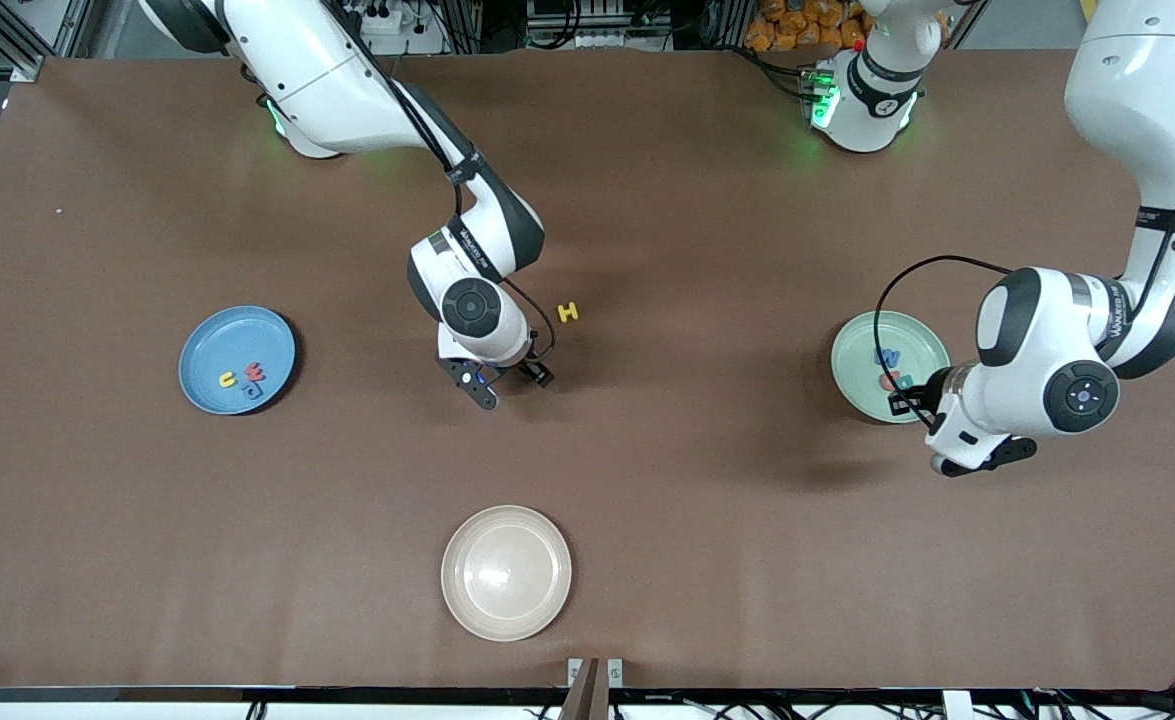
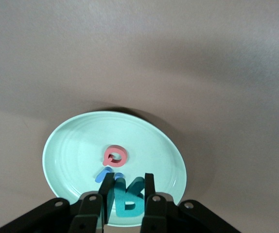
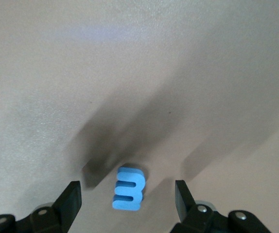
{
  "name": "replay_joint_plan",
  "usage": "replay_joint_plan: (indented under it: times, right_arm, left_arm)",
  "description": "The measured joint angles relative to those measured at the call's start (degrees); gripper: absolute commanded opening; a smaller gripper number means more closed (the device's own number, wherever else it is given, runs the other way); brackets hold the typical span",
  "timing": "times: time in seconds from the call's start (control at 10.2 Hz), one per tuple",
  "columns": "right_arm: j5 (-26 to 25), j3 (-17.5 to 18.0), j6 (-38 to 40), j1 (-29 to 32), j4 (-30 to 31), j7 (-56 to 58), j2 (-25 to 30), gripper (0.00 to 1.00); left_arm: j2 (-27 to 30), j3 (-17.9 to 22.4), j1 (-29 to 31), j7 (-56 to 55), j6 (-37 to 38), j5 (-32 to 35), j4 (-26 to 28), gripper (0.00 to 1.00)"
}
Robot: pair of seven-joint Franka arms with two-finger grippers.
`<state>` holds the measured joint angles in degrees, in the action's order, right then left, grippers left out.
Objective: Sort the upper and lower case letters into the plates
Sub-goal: 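Release the teal R on the green plate while the right grasps 3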
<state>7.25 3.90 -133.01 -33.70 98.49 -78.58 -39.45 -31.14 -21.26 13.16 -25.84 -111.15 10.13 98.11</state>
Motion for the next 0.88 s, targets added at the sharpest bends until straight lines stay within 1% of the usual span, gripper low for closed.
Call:
replay_joint_plan:
  times: [0.1,0.2,0.29,0.39,0.49,0.59,0.78,0.88]
  right_arm:
    - [0.0,0.0,-0.6,-0.1,0.2,-1.2,0.0,0.86]
    - [0.0,0.0,-0.7,-0.1,0.2,-1.7,0.0,0.85]
    - [0.0,0.0,-0.8,-0.1,0.4,-1.8,0.0,0.84]
    - [0.0,0.0,-0.9,-0.1,0.7,-1.9,0.0,0.79]
    - [-0.1,0.0,-1.2,-0.1,1.1,-1.9,0.0,0.75]
    - [-0.1,0.0,-1.2,-0.1,1.3,-1.9,0.0,0.70]
    - [-0.2,0.0,-1.3,-0.1,1.3,-1.9,0.0,0.53]
    - [-0.2,0.0,-1.7,-0.1,1.2,-1.9,0.1,0.42]
  left_arm:
    - [0.0,0.0,0.1,0.0,-1.4,0.0,1.1,0.06]
    - [-0.1,0.0,0.5,0.0,-1.9,0.0,1.9,0.09]
    - [-0.1,0.0,1.1,0.0,-2.8,0.0,2.9,0.18]
    - [-0.2,0.0,2.2,0.0,-4.6,0.0,4.6,0.40]
    - [-0.3,0.0,3.2,0.0,-6.3,0.0,6.4,0.81]
    - [-0.3,0.0,3.6,0.0,-7.0,0.0,7.4,1.00]
    - [-0.3,-0.3,3.5,0.0,-7.3,0.0,7.7,1.00]
    - [-0.3,-1.0,3.4,0.0,-7.4,0.0,7.6,1.00]
